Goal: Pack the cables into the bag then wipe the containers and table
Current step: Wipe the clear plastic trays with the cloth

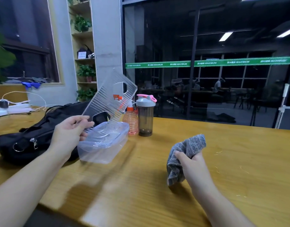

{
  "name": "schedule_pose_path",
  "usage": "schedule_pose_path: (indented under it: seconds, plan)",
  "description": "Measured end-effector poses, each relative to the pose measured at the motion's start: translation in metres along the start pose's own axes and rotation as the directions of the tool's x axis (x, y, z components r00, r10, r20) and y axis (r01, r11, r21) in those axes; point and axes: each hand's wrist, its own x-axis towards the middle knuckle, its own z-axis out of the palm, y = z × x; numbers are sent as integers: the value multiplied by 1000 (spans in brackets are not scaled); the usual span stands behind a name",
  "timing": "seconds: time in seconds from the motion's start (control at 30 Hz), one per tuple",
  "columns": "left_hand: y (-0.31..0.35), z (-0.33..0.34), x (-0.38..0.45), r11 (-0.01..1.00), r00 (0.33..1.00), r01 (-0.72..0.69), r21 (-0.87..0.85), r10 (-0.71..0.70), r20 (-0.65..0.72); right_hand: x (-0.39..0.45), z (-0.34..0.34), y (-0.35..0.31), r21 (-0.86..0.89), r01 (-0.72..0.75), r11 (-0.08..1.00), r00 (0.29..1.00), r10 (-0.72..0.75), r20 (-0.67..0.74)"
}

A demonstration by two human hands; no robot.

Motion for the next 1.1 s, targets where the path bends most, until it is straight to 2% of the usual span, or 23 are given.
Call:
schedule_pose_path:
  seconds: [0.1,0.17,0.23,0.3,0.43,0.6,0.7,0.73,0.83,0.9,1.0,1.03,1.1]
  plan:
    - [9,8,-9,992,988,-120,21,118,95,3,-1,-1,216,-133,967,991,135,8]
    - [18,14,-16,987,973,-159,11,155,173,5,-4,-5,413,-228,882,973,221,65]
    - [23,19,-22,981,946,-194,11,184,267,5,-9,-9,515,-261,816,965,238,111]
    - [25,24,-25,980,926,-196,-24,193,324,4,-12,-11,539,-281,794,959,246,138]
    - [25,29,-27,989,919,-131,-64,146,366,-1,-14,-14,470,-328,820,944,272,185]
    - [18,38,-26,995,945,-38,-91,65,321,-4,-7,-13,412,-349,842,937,308,165]
    - [18,54,-28,942,968,150,-301,-79,236,-3,-7,-12,446,-339,829,940,321,117]
    - [19,59,-30,902,959,225,-369,-138,246,-2,-7,-12,469,-320,823,945,315,92]
    - [22,73,-42,792,882,413,-450,-225,413,2,-11,-11,508,-237,828,961,278,-6]
    - [24,83,-55,804,850,446,-395,-241,469,4,-12,-8,520,-206,829,963,266,-44]
    - [29,100,-78,905,861,355,-235,-218,460,4,-12,-6,539,-177,824,964,255,-74]
    - [30,104,-85,949,872,270,-162,-170,459,5,-12,-6,548,-163,821,963,253,-92]
    - [30,109,-94,996,850,-41,75,-4,527,6,-14,-6,563,-133,815,960,247,-131]
